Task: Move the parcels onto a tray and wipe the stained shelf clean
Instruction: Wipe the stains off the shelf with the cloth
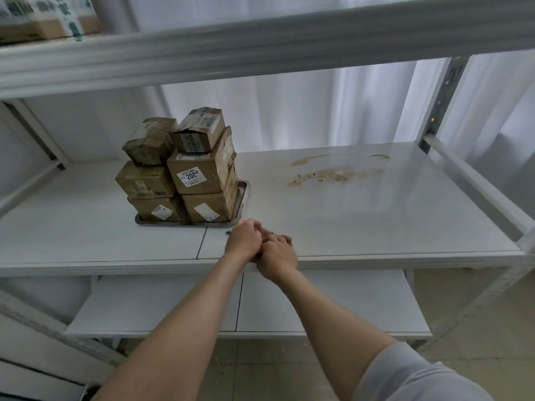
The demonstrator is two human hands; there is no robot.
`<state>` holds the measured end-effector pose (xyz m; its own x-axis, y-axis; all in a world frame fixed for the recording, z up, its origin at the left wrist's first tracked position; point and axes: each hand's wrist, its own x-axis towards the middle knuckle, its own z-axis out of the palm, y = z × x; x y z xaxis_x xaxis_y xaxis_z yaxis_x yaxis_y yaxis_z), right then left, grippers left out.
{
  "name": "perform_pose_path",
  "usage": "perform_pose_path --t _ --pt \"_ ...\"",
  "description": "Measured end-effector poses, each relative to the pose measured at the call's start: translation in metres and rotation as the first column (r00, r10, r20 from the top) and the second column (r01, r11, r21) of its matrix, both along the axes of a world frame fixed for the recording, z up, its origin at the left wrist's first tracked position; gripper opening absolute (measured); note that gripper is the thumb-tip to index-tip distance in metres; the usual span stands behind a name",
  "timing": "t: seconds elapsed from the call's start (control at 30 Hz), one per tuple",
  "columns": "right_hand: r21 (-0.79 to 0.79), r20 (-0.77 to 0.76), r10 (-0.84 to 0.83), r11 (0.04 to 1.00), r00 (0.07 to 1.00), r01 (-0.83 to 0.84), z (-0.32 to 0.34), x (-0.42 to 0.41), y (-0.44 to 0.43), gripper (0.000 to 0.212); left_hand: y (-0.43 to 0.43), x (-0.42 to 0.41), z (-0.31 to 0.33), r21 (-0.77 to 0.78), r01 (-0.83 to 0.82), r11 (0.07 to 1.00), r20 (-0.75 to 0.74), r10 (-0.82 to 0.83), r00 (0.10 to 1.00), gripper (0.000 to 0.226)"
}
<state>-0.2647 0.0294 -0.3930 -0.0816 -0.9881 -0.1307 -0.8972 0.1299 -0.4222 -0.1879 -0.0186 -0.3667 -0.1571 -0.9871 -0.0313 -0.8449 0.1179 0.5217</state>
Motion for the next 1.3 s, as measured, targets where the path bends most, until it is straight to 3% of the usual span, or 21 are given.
perform_pose_path --t 0.07,0.17,0.33,0.57,0.7,0.83,1.0,1.17,1.23,1.3 --pt "-0.012 0.062 -0.022 1.000 0.998 0.023 0.000 -0.015 0.004 0.033 -0.001 -0.005 -0.002 0.000 0.011 1.000 0.000 -0.011 1.000 0.034" --pt "-0.064 0.133 -0.194 0.977 0.972 0.203 -0.001 -0.057 0.018 0.032 0.000 -0.028 -0.005 0.022 0.048 0.999 0.004 -0.048 0.999 0.035" --pt "-0.073 0.099 -0.448 0.887 0.889 0.456 0.001 -0.158 0.041 0.036 0.006 -0.100 -0.005 0.046 0.189 0.981 -0.012 -0.189 0.982 0.036" --pt "0.105 -0.052 -0.682 0.723 0.729 0.683 -0.002 -0.296 0.051 0.052 0.010 -0.189 -0.004 0.103 0.332 0.938 0.031 -0.337 0.941 0.037" --pt "0.198 -0.078 -0.728 0.659 0.681 0.726 0.001 -0.334 0.031 0.053 -0.003 -0.210 -0.002 0.097 0.314 0.944 0.048 -0.320 0.946 0.037" --pt "0.211 -0.071 -0.591 0.778 0.803 0.591 0.004 -0.329 -0.007 0.056 -0.019 -0.213 0.000 0.070 0.235 0.970 0.031 -0.237 0.971 0.037" --pt "0.203 -0.008 -0.194 0.960 0.981 0.191 0.003 -0.258 -0.058 0.058 -0.034 -0.196 -0.004 0.018 0.099 0.995 0.010 -0.099 0.995 0.035" --pt "0.141 0.172 0.201 0.964 0.964 -0.226 -0.006 -0.177 -0.078 0.059 -0.054 -0.175 -0.004 -0.008 -0.043 0.999 0.001 0.043 0.999 0.035" --pt "0.112 0.236 0.242 0.955 0.941 -0.274 -0.008 -0.180 -0.086 0.048 -0.063 -0.172 0.000 0.007 -0.062 0.998 -0.003 0.062 0.998 0.036" --pt "0.099 0.320 0.161 0.974 0.934 -0.202 -0.008 -0.200 -0.092 0.039 -0.071 -0.170 0.002 0.024 -0.044 0.999 0.017 0.044 0.999 0.036"
